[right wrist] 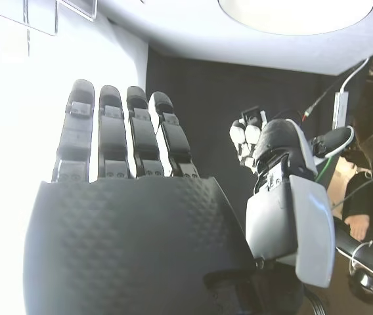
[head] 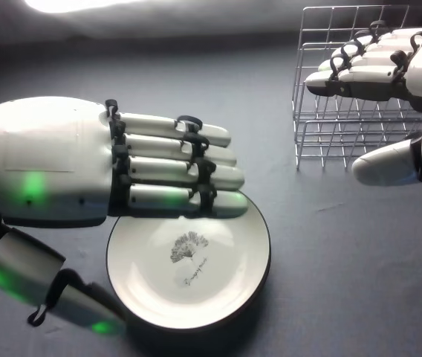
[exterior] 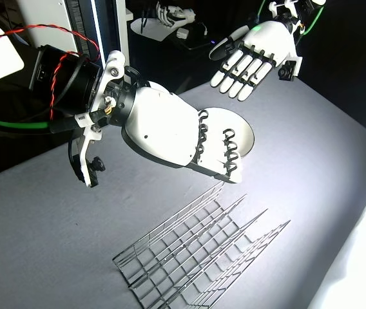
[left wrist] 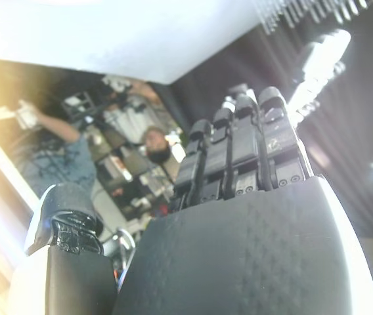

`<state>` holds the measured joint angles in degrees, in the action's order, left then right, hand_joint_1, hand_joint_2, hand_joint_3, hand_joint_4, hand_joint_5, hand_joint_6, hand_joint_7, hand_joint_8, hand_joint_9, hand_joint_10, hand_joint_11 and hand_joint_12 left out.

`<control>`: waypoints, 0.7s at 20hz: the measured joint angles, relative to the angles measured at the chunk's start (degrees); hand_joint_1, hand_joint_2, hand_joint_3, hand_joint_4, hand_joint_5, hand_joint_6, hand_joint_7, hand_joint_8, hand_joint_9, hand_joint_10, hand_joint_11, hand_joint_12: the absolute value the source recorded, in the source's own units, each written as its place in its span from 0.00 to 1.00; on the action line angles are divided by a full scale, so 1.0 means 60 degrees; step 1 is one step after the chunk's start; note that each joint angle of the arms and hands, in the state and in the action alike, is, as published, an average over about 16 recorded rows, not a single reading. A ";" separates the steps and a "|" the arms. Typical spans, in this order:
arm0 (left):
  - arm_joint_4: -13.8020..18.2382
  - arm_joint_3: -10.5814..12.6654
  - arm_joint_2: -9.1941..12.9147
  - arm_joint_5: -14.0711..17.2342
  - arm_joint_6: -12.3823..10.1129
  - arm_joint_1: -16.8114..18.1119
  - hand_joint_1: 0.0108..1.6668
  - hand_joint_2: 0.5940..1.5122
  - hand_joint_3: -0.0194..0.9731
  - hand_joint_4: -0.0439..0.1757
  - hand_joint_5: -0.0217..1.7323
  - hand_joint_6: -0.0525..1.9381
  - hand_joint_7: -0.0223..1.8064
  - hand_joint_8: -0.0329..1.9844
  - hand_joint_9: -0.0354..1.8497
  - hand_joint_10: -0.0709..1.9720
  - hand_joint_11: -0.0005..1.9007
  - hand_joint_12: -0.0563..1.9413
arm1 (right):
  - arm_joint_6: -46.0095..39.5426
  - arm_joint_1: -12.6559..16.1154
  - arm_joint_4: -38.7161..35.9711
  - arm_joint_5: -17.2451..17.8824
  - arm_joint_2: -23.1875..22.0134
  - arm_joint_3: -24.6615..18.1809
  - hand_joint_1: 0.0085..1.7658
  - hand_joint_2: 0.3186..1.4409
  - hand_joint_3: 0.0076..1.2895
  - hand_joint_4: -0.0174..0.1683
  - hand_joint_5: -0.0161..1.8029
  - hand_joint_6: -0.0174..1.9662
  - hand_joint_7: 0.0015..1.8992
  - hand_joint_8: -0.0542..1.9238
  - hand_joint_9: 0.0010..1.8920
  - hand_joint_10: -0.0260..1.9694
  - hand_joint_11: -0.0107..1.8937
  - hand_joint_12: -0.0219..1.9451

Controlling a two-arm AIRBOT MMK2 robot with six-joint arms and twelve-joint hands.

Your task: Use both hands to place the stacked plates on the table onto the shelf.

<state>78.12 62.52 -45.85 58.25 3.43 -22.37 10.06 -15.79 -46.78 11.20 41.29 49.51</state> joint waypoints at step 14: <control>0.2982 0.1931 -0.1083 0.1428 -0.1050 -0.0130 0.00 0.61 0.04 0.19 0.02 0.02 0.02 0.01 0.03 0.04 0.01 0.02 | 0.0026 -0.0022 -0.0091 0.0121 0.0005 0.0009 0.01 0.75 0.01 0.08 0.02 0.02 0.01 0.03 0.01 0.02 0.02 0.02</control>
<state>96.01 74.11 -52.35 66.82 -2.87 -23.15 10.21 -15.92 -47.33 11.93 41.32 49.57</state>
